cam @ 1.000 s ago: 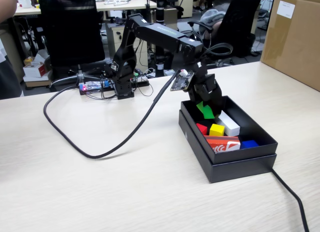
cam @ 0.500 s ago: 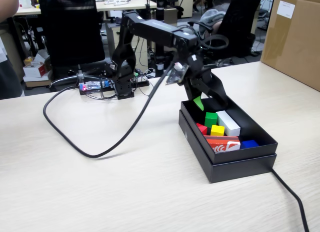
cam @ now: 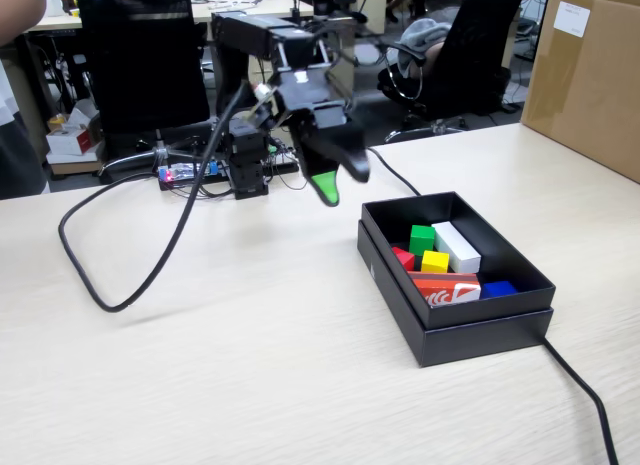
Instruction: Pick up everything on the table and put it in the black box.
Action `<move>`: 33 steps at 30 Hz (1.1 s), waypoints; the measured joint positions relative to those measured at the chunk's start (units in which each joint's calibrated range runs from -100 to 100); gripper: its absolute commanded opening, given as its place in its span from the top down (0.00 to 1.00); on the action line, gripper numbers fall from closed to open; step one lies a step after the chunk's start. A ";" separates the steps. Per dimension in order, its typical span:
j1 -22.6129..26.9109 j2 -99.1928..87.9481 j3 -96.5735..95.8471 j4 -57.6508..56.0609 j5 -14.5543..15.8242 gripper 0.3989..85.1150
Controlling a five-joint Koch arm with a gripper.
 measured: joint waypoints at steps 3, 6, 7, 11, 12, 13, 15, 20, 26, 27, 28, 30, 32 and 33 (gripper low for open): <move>-0.73 -6.73 -9.40 4.72 -0.24 0.47; -1.22 -13.07 -20.63 9.29 -0.20 0.47; -1.27 -14.37 -23.28 10.99 -0.24 0.47; -1.66 -23.56 -38.61 18.89 -0.15 0.47; -1.76 -25.11 -40.44 20.75 -0.05 0.47; -1.86 -26.54 -42.45 22.30 0.05 0.47; -2.00 -29.39 -45.55 25.32 0.59 0.47; -2.20 -35.08 -54.50 29.66 1.95 0.44; -2.34 -39.87 -67.00 39.26 2.59 0.44; -2.34 -40.00 -68.19 40.34 2.64 0.44; -2.49 -40.13 -68.74 41.19 2.69 0.44; -2.59 -40.39 -69.74 42.35 2.69 0.44; -2.59 -40.52 -70.47 43.05 2.69 0.44; -2.64 -40.52 -70.74 43.21 2.74 0.44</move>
